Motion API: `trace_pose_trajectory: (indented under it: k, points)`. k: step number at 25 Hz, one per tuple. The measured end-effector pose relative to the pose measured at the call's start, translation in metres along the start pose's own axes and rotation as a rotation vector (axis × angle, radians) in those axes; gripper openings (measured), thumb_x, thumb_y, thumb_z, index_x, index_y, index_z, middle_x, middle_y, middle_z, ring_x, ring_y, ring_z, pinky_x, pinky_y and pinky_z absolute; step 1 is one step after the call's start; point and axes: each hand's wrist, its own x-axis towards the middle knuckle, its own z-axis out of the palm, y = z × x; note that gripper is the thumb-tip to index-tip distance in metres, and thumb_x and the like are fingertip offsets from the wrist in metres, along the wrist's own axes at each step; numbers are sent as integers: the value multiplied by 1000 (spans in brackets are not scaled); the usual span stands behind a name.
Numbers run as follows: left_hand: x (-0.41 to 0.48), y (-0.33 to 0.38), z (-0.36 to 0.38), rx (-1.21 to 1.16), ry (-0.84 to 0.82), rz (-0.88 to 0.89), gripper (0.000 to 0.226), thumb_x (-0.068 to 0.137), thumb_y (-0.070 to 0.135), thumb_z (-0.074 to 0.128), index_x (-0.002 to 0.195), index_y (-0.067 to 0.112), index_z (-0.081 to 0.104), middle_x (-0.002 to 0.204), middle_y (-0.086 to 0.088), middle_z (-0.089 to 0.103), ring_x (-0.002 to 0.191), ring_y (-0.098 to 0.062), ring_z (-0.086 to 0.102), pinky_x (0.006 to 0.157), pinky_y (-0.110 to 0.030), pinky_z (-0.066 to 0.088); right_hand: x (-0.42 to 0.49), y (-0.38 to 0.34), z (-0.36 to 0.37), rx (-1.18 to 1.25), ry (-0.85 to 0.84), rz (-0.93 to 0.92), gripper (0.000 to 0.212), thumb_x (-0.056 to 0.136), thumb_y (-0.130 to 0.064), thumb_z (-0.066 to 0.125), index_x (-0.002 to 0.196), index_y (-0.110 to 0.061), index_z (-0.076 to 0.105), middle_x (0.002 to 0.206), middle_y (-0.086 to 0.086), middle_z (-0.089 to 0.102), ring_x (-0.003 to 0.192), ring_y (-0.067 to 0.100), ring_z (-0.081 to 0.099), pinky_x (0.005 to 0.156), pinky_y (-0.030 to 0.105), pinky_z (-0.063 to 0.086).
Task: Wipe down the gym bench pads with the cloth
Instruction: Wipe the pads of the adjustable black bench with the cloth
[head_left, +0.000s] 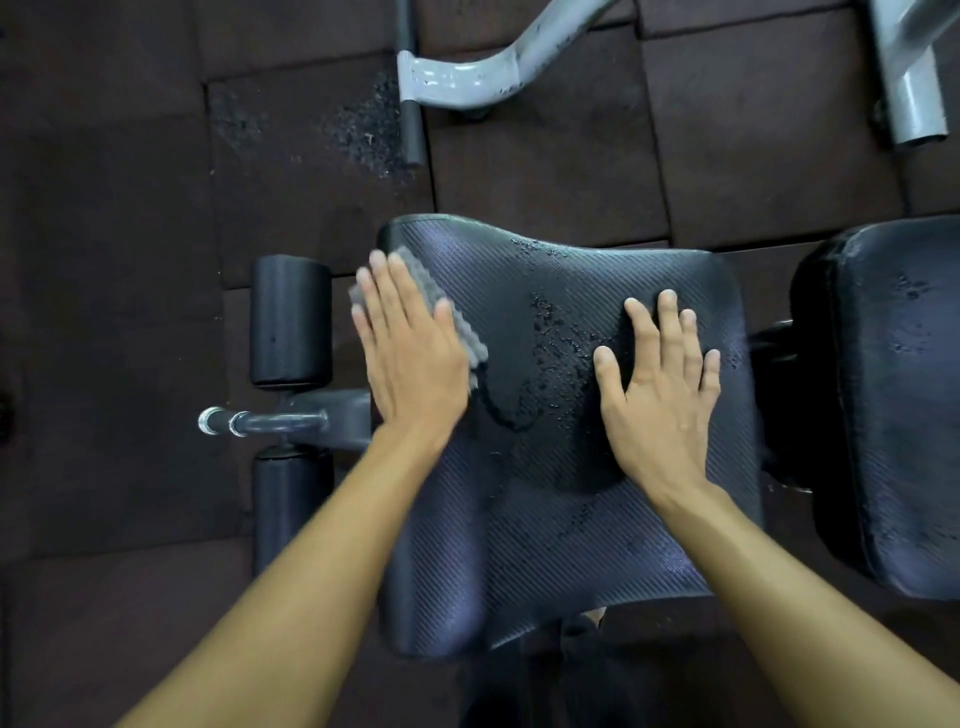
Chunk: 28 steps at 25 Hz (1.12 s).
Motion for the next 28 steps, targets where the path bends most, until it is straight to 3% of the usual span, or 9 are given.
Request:
trace_pose_trajectory:
  k: [4, 7, 9, 14, 20, 24, 28]
  points:
    - [43, 62, 18, 69, 30, 209, 58, 106, 34, 20, 156, 7, 13, 165, -10, 10, 153, -26, 5, 124, -43, 3, 2, 4, -3, 20, -1, -23, 54, 103, -46, 36, 155, -34, 23, 167, -8, 5, 153, 14, 0, 122, 42, -2]
    - [-1, 88, 35, 105, 61, 388, 57, 105, 33, 21, 155, 6, 21, 163, -11, 19, 152, -26, 13, 124, -45, 12, 5, 10, -9, 64, -14, -38, 48, 106, -37, 32, 153, -38, 27, 166, -12, 9, 153, 11, 4, 122, 42, 4]
    - [-47, 76, 36, 117, 44, 445, 57, 106, 31, 22, 156, 6, 15, 164, -10, 13, 152, -25, 8, 124, -45, 12, 6, 14, -15, 90, -35, -51, 46, 107, -32, 30, 152, -39, 29, 165, -13, 11, 152, 9, 7, 121, 42, 9]
    - [-136, 4, 20, 201, -14, 354, 58, 104, 29, 25, 157, 7, 14, 165, -10, 10, 152, -24, 9, 124, -44, 8, 10, 19, -24, 78, -87, -84, 46, 107, -31, 30, 152, -39, 30, 165, -13, 12, 151, 11, 11, 116, 44, 18]
    - [-39, 22, 17, 115, 56, 123, 59, 105, 32, 22, 157, 7, 9, 165, -10, 7, 153, -26, 4, 124, -45, 4, 9, 22, -22, 45, -106, -115, 48, 106, -31, 32, 153, -37, 28, 166, -11, 10, 152, 12, 9, 116, 45, 18]
    - [-48, 41, 27, 117, 49, 238, 59, 105, 33, 21, 157, 7, 9, 165, -9, 7, 153, -24, 4, 125, -43, 4, 4, 30, -25, 194, -48, -141, 45, 103, -23, 40, 148, -26, 43, 166, -2, 15, 152, 17, 12, 121, 45, 10]
    - [-143, 29, 35, 137, 12, 388, 58, 105, 29, 24, 157, 7, 12, 165, -10, 10, 153, -24, 7, 124, -45, 12, -47, 56, -19, 154, 33, -123, 43, 100, -22, 47, 143, -24, 47, 165, 1, 17, 153, 21, 11, 122, 47, 2]
